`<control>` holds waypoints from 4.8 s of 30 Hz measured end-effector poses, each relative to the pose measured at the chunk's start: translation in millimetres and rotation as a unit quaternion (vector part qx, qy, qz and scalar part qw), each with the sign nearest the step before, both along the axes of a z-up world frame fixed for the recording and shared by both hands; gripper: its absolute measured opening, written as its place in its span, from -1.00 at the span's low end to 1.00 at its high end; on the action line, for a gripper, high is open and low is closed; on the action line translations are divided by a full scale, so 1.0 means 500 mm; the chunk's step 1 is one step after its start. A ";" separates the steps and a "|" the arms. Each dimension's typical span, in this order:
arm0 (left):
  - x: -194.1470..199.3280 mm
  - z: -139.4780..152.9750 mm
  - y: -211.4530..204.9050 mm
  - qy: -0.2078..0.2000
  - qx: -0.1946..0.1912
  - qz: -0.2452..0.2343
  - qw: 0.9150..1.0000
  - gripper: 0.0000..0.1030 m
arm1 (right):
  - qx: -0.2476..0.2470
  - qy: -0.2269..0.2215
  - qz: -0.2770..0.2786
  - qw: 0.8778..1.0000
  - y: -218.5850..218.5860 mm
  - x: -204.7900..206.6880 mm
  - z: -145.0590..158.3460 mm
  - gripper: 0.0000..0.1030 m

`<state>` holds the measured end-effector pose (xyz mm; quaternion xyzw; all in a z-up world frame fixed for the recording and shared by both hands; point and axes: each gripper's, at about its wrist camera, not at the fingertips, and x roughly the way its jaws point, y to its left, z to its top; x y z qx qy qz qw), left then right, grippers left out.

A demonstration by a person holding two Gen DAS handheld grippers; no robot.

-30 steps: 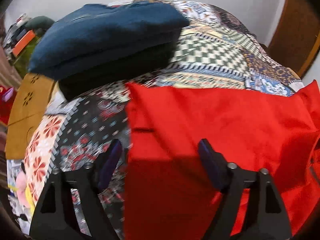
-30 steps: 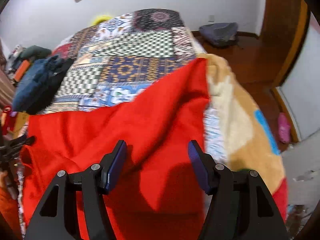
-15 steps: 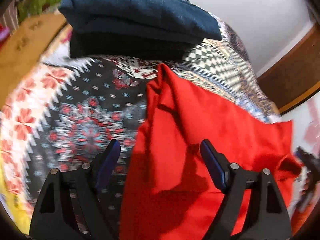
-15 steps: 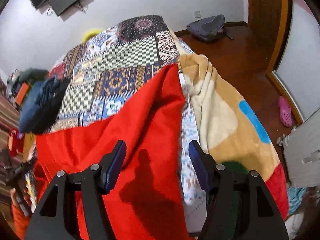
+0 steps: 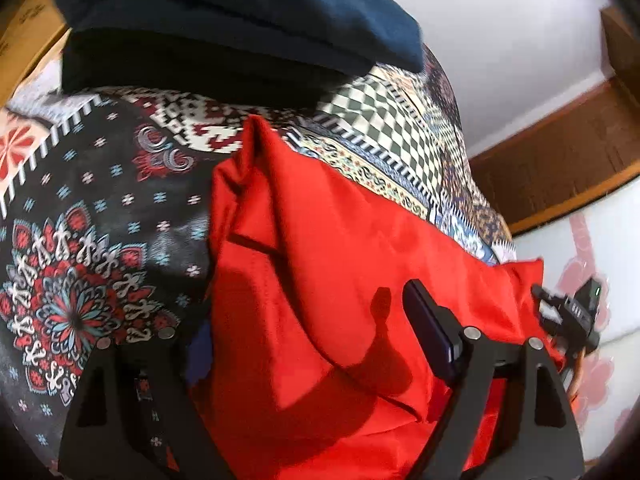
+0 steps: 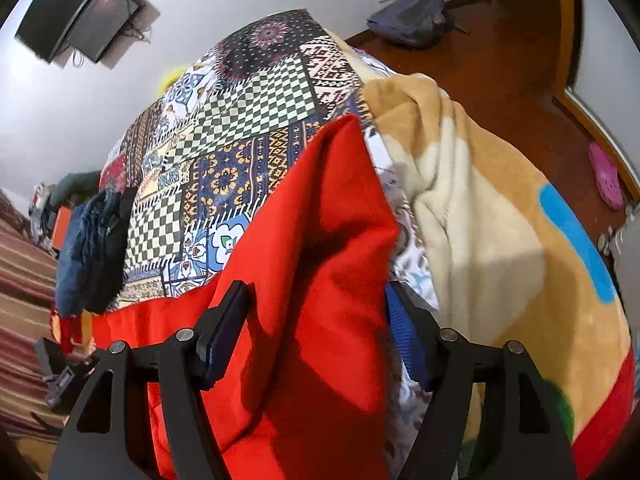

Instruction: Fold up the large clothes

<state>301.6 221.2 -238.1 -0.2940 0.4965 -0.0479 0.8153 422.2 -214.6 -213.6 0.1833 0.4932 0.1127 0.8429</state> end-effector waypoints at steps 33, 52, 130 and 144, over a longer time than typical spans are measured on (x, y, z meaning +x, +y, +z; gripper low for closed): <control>0.094 0.454 -0.094 -0.230 0.109 -0.041 0.966 -0.80 | -0.005 -0.232 0.040 0.972 0.074 0.037 0.389 -0.71; 0.385 0.118 -0.116 -0.052 0.265 -0.070 0.960 -0.59 | -0.109 -0.074 0.003 0.991 0.065 0.272 0.091 -0.71; -0.274 0.014 -0.071 0.030 0.102 -0.025 0.994 -0.44 | -0.059 -0.017 0.030 0.998 -0.032 -0.359 -0.004 -0.45; -0.185 0.185 -0.133 -0.080 0.099 -0.081 0.989 -0.81 | -0.025 -0.107 0.070 0.991 0.010 -0.303 0.121 -0.72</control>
